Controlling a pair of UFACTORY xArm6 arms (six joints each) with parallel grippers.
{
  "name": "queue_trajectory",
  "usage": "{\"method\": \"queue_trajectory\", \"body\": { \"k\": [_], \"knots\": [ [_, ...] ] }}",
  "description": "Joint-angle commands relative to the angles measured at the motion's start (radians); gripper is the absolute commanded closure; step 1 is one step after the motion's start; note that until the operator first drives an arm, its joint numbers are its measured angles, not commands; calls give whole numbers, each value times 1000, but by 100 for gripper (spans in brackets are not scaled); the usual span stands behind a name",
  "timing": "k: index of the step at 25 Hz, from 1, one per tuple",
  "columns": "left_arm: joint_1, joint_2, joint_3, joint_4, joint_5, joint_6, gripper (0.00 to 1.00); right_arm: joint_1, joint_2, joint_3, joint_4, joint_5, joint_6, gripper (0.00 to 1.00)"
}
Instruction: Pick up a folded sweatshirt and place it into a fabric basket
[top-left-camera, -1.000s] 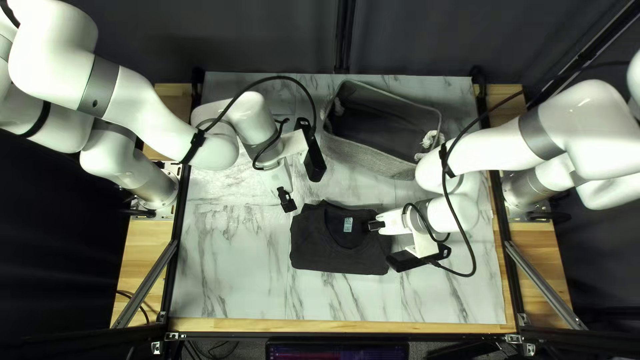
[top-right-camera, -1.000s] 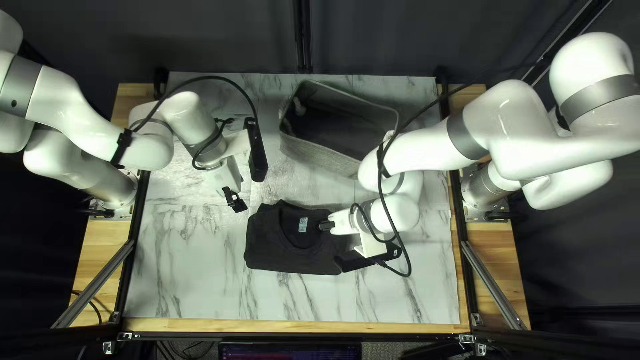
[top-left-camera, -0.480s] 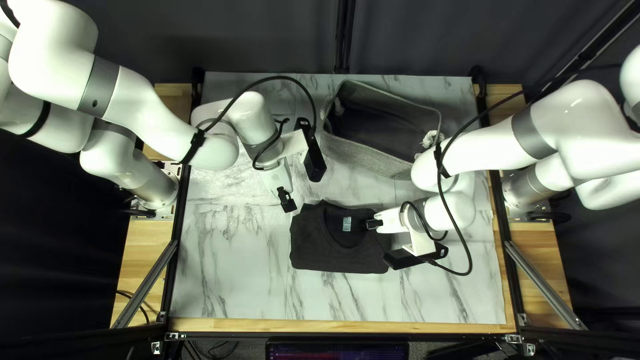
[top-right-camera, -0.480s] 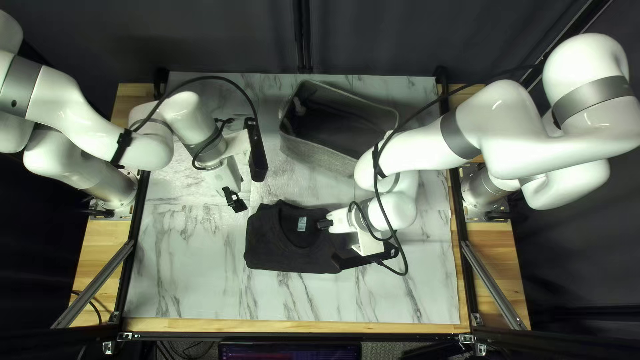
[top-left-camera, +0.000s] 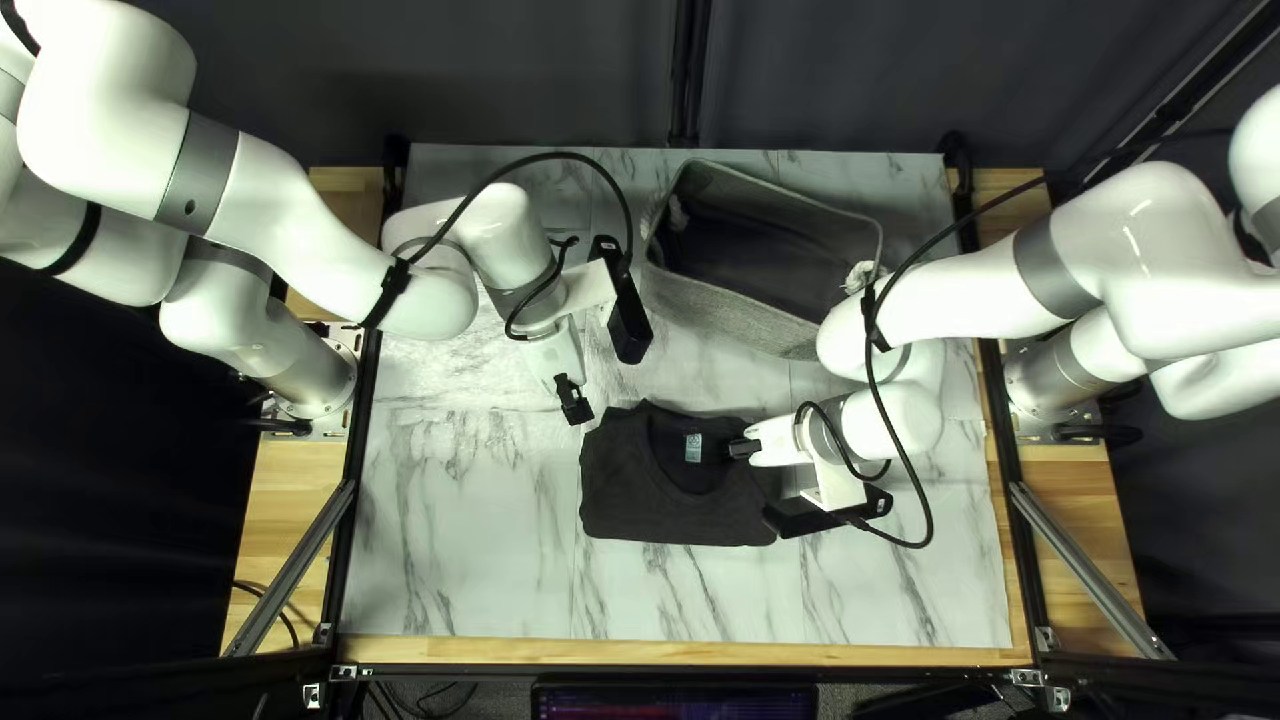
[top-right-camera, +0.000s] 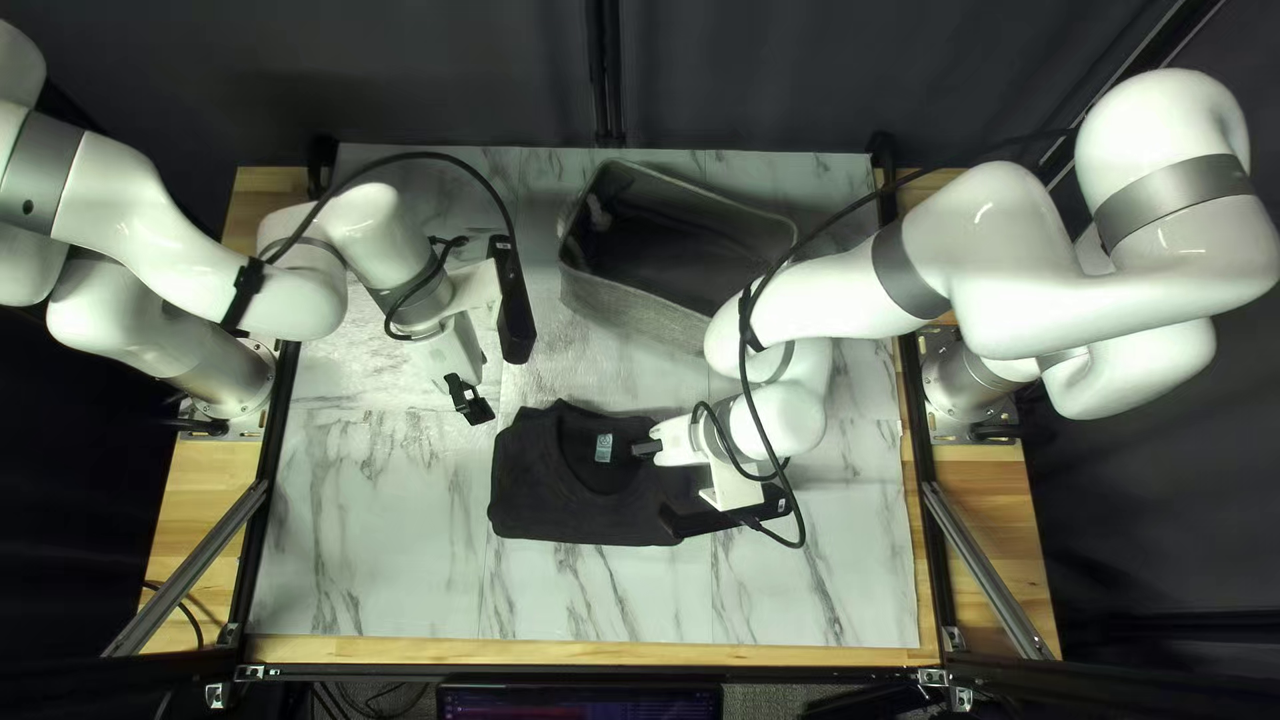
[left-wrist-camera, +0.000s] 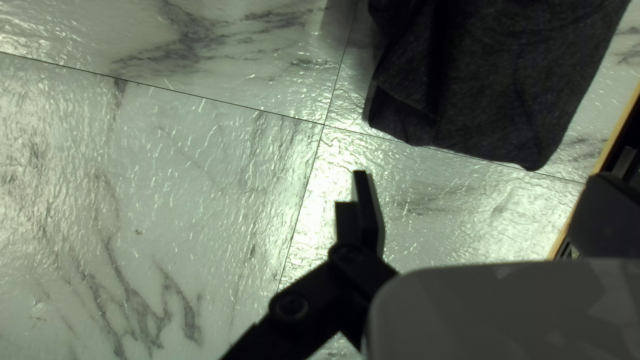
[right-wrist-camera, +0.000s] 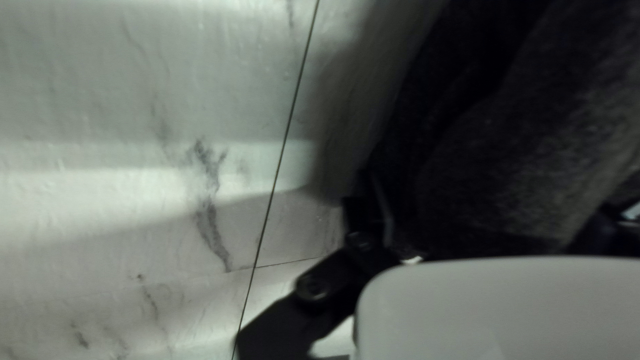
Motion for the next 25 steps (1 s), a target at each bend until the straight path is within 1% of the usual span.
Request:
{"method": "queue_trajectory", "body": {
  "k": [1, 4, 5, 6, 7, 12, 19, 21, 25],
  "knots": [
    [0, 0, 0, 0, 0, 0, 0, 12, -16, 5, 63, 9, -61, 100],
    [0, 0, 0, 0, 0, 0, 0, 34, -56, 16, 177, 29, -175, 100],
    [0, 0, 0, 0, 0, 0, 0, 45, -75, 22, 232, 39, -231, 100],
    [0, 0, 0, 0, 0, 0, 0, 52, -88, 25, 265, 46, -265, 100],
    [0, 0, 0, 0, 0, 0, 0, 54, -93, 27, 276, 48, -277, 100],
    [0, 0, 0, 0, 0, 0, 0, 50, -96, 38, 246, 48, -247, 100],
    [0, -6, 4, -5, 3, 1, 0, 57, -79, 25, 276, 58, -263, 100],
    [-4, 30, -17, -22, -5, 19, 0, 59, -81, 27, 287, 60, -274, 100],
    [-31, 157, -56, -92, -94, 61, 0, 59, -81, 26, 293, 62, -276, 100]
  ]
}}
